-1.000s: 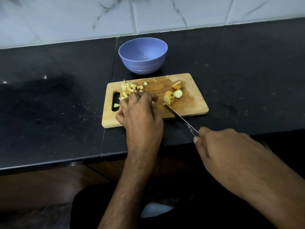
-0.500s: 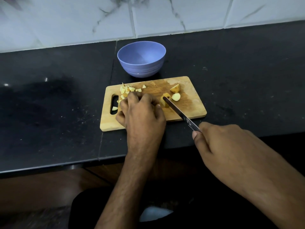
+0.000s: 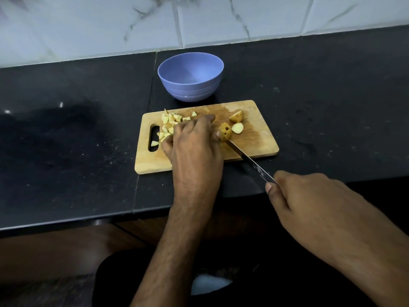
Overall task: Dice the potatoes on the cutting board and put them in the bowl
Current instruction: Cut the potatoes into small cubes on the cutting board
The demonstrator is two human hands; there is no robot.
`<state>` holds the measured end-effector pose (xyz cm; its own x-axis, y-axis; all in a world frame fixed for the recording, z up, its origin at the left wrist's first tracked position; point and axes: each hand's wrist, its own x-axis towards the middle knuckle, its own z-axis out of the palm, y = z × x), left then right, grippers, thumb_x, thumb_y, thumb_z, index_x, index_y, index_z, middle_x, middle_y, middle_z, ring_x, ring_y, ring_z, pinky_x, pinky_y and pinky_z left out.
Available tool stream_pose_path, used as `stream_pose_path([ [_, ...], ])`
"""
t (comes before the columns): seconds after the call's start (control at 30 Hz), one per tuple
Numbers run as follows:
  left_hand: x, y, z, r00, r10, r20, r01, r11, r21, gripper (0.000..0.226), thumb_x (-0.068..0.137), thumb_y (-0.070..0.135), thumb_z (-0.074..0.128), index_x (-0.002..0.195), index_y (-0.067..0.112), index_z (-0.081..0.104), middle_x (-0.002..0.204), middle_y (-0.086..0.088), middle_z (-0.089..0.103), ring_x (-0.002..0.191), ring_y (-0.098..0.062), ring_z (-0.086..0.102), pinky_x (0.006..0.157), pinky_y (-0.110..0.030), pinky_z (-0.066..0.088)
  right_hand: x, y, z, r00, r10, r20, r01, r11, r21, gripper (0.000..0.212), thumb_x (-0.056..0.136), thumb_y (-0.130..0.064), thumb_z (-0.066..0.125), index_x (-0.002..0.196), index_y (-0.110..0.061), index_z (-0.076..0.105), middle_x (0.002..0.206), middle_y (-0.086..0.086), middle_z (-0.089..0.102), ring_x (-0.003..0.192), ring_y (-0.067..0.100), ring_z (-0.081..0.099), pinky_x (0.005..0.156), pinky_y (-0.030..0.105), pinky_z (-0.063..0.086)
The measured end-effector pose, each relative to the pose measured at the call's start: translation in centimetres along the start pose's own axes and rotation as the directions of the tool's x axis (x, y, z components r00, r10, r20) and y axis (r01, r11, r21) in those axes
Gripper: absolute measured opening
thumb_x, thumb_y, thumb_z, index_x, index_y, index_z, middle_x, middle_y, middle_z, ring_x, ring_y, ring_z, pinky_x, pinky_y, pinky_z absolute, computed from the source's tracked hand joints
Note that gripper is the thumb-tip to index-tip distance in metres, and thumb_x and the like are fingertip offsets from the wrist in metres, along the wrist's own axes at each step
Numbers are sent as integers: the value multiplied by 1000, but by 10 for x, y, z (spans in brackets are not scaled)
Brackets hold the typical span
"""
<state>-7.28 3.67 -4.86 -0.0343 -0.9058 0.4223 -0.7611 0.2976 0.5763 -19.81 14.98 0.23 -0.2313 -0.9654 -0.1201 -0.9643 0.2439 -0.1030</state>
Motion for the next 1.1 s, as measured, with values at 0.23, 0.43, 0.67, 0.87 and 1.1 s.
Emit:
stream_pose_path([
  [0.23,2,-2,0,997,-49,64,45,997,63,28,99,16,58,122,30,65,122,13,63,122,-11,48,108,-42,22,3,2,3,1000,2,-12,-2,1000,-4,36,101,-49,22,74,-28,30,68,-7,50,58,4,45,48,23,30],
  [0.43,0,0,-1,983,54,176,-57,998,14,42,95,16,58,135,27,57,135,13,58,135,-10,41,114,-49,20,-1,0,2,1000,-4,19,3,999,33,34,102,-50,21,78,-28,32,71,-7,50,58,4,44,49,22,32],
  [0.67,3,1,2,986,51,161,-55,998,20,33,98,30,62,130,30,54,127,12,61,123,-12,48,108,-45,26,2,0,1,1000,26,4,-26,1000,-1,33,102,-48,20,76,-29,29,70,-7,49,56,3,42,46,20,27],
  [0.87,3,-1,3,990,30,136,-32,999,10,32,94,29,62,126,30,58,122,13,60,120,-10,48,105,-44,24,1,-3,3,1000,7,8,-7,1000,-6,37,102,-49,20,72,-28,25,70,-7,49,57,3,42,47,21,27],
  [1.1,0,-6,0,994,-24,107,29,998,-48,28,90,30,66,118,30,62,110,18,61,113,-5,49,102,-34,18,5,-3,4,1000,-23,-19,24,1000,15,29,103,-47,21,84,-29,34,69,-7,48,55,4,40,46,21,27],
])
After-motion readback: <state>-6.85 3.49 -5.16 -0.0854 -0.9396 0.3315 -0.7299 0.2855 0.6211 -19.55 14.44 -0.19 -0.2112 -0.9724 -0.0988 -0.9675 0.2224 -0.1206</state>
